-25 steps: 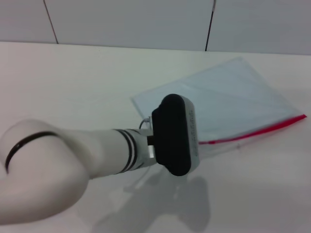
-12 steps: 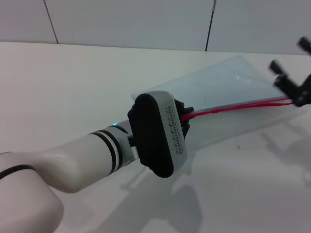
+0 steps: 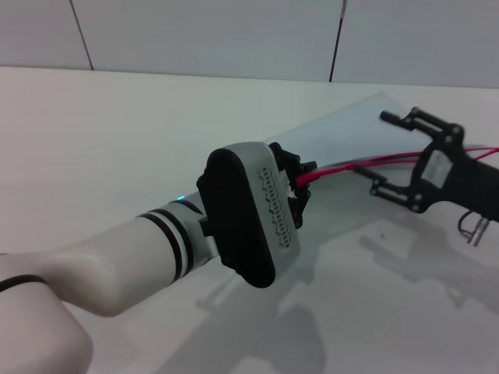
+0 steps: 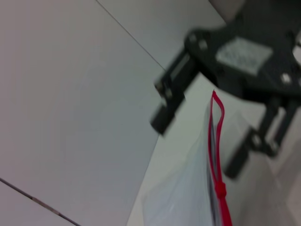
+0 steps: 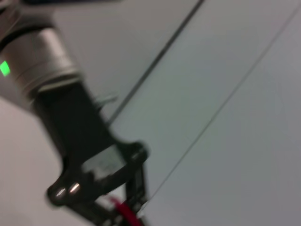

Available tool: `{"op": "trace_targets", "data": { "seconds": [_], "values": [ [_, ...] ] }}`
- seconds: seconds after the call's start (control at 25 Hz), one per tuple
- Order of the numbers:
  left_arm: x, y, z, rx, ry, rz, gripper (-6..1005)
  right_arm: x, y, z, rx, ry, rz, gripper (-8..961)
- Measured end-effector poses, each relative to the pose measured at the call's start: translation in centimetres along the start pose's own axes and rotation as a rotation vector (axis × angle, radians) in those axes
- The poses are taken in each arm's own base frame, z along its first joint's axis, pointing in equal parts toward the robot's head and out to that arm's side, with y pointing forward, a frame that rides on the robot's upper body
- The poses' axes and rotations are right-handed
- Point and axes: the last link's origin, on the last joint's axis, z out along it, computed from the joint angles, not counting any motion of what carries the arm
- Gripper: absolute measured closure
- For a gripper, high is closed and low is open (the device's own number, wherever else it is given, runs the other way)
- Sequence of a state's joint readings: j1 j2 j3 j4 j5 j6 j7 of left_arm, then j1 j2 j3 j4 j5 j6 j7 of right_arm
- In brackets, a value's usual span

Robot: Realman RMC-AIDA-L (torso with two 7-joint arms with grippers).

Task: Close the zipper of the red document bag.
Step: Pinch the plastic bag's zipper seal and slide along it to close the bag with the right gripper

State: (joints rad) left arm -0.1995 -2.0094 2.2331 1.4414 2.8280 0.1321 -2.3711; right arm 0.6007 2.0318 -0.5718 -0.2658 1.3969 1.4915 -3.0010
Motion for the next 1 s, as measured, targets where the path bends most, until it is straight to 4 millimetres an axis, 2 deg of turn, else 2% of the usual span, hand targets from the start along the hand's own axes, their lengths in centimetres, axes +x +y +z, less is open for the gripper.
{"op": "trace_targets", "data": {
  "seconds": [0.2, 0.64, 1.0],
  "values": [
    [0.2, 0.0, -0.2, 0.005, 0.006, -0.005, 947, 0.2, 0.3, 1.0, -0.078, 0.025, -0.029, 296],
    [0.6, 0.0, -0.4, 0.004, 0.018, -0.001, 947, 0.2, 0.4, 1.4, -0.115, 0.023, -0.047, 404],
    [0.7, 0.3, -0.6, -0.007, 0.025, 0.012, 948, 0.3, 0.3, 1.7, -0.117, 0.037, -0.053, 562]
  ]
}}
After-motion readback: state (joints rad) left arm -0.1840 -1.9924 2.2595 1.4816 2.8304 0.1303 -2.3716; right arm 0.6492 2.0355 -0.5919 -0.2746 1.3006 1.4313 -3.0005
